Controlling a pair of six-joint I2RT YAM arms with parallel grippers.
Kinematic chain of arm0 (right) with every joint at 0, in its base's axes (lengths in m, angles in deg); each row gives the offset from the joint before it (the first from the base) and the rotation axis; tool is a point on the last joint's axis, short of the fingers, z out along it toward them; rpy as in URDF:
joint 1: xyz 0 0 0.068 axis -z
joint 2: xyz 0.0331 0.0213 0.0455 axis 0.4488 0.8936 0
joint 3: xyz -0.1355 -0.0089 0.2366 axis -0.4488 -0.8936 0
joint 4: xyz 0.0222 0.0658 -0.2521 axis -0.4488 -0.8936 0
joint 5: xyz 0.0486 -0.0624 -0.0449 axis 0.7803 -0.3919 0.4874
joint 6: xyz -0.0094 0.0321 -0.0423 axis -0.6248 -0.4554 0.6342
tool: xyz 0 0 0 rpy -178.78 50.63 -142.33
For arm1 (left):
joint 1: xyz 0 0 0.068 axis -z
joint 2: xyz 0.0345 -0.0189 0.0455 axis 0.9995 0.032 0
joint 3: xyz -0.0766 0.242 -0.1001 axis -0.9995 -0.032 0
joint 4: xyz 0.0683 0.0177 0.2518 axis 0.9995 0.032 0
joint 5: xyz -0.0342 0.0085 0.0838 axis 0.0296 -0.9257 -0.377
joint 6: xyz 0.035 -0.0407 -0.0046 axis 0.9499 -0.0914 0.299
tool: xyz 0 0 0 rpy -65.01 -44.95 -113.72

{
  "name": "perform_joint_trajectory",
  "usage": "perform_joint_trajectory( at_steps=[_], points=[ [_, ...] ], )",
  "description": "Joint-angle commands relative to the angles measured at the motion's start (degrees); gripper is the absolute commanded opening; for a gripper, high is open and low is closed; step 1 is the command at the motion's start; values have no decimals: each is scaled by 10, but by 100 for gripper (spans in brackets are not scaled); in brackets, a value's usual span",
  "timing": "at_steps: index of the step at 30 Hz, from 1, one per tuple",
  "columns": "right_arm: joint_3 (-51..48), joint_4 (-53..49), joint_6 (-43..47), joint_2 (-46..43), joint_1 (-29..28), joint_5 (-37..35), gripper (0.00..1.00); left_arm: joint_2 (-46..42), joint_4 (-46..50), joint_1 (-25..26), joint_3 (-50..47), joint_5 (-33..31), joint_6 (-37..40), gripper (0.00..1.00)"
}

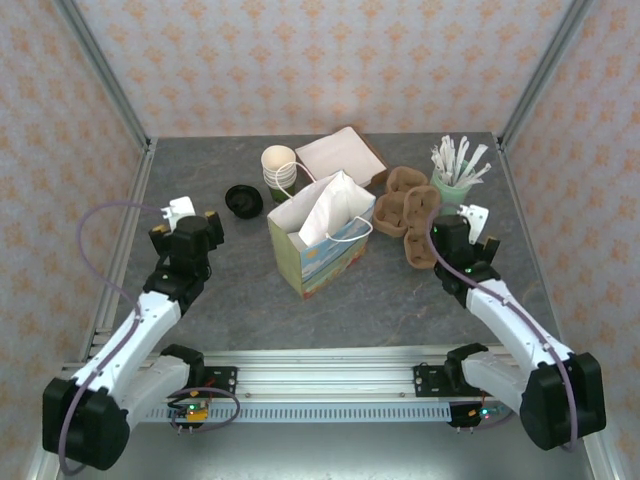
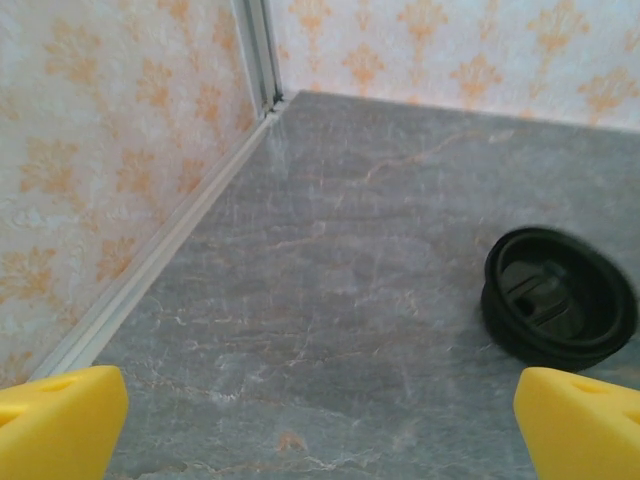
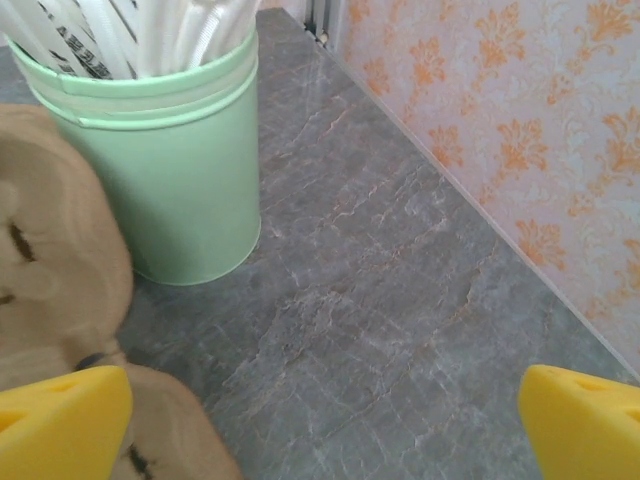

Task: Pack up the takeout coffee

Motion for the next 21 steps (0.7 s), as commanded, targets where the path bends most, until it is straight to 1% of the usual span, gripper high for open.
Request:
perform_joint_trajectory(
  at_steps=[1, 4, 6, 8, 9, 11, 13, 17, 21],
  points=[
    [-42, 212, 41, 21, 14, -34, 99, 37, -173, -30, -44, 34, 39, 100],
    [-55, 276, 58, 70, 41, -3, 99, 85, -249, -62, -59, 81, 42, 100],
    [-71, 332, 53, 93, 66, 39, 99, 120, -289, -77, -58, 110, 44, 100],
    [-88, 383, 42, 127, 90, 71, 99, 156, -321, -85, -57, 132, 41, 100],
    [-97, 408, 42, 137, 103, 93, 99, 171, -335, -87, -55, 142, 53, 100],
    [-116, 458, 42, 156, 122, 117, 99, 179, -327, -92, -46, 152, 55, 100],
    [-129, 497, 29, 182, 148, 170, 99, 184, -363, -102, -53, 181, 53, 100],
    [-134, 567, 50, 244, 152, 231, 99, 206, -356, -119, -30, 218, 46, 100],
    [-126, 562, 63, 258, 152, 266, 99, 213, -304, -122, -5, 243, 43, 100]
  ],
)
